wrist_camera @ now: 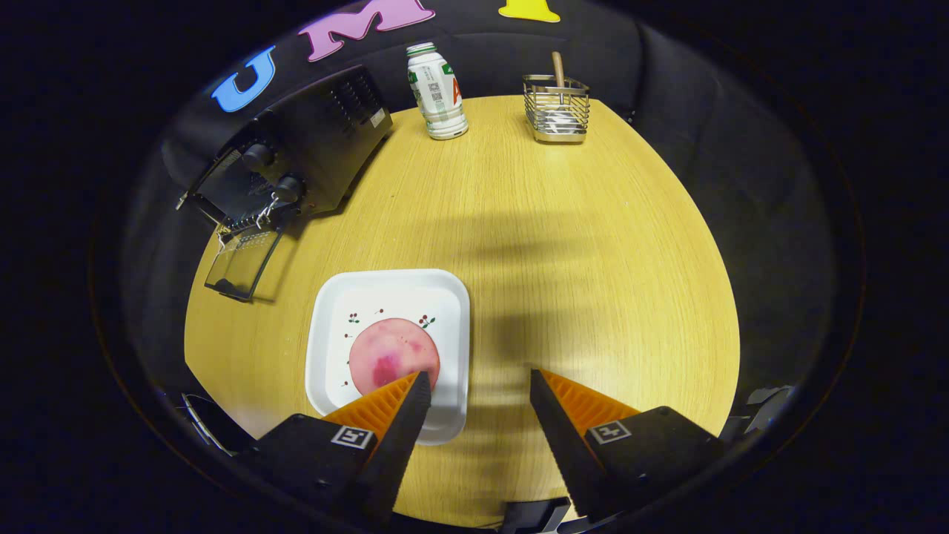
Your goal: Open the toaster oven, put the food inside, and close the toaster oven door.
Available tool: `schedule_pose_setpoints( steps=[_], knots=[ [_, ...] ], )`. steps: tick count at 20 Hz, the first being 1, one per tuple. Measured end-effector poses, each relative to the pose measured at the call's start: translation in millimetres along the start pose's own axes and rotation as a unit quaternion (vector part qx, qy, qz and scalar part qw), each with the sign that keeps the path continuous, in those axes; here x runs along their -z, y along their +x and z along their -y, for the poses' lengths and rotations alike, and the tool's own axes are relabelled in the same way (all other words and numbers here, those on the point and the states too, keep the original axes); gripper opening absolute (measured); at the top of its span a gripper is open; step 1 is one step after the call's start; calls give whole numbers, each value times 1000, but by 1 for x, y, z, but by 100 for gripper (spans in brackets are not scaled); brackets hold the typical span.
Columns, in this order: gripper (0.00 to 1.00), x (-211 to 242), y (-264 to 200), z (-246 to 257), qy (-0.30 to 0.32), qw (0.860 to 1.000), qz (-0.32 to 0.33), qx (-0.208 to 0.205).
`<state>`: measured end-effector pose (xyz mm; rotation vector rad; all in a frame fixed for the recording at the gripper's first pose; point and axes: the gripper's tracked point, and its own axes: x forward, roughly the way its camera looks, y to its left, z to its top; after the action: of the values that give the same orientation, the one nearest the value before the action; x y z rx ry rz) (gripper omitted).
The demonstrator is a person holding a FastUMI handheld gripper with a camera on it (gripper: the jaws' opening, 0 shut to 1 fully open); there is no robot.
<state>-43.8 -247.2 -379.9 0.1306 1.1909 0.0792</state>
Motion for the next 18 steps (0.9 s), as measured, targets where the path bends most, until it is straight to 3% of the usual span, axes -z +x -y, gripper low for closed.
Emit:
schedule_pose_setpoints(
  steps=[1, 2, 5, 8, 11, 12, 13, 14, 15, 16, 18],
  knots=[
    [85, 3, 4, 0, 3, 1000, -12, -1],
    [75, 7, 4, -3, 5, 1000, -27, -2],
    [66, 0, 11, -5, -5, 1000, -27, 7],
    [49, 4, 12, -8, -59, 996, -65, 25],
    [31, 7, 16, -15, -70, 992, -104, 9],
    [31, 7, 17, -14, -75, 991, -111, 7],
    [31, 6, 19, -15, -56, 992, -115, -1],
    [21, 5, 19, -13, -33, 992, -118, -2],
    [18, 1, 17, -12, -10, 993, -119, -9],
    [10, 1, 23, -13, -1, 993, -120, -21],
    [6, 6, 18, -14, -9, 991, -127, -44]
  ],
)
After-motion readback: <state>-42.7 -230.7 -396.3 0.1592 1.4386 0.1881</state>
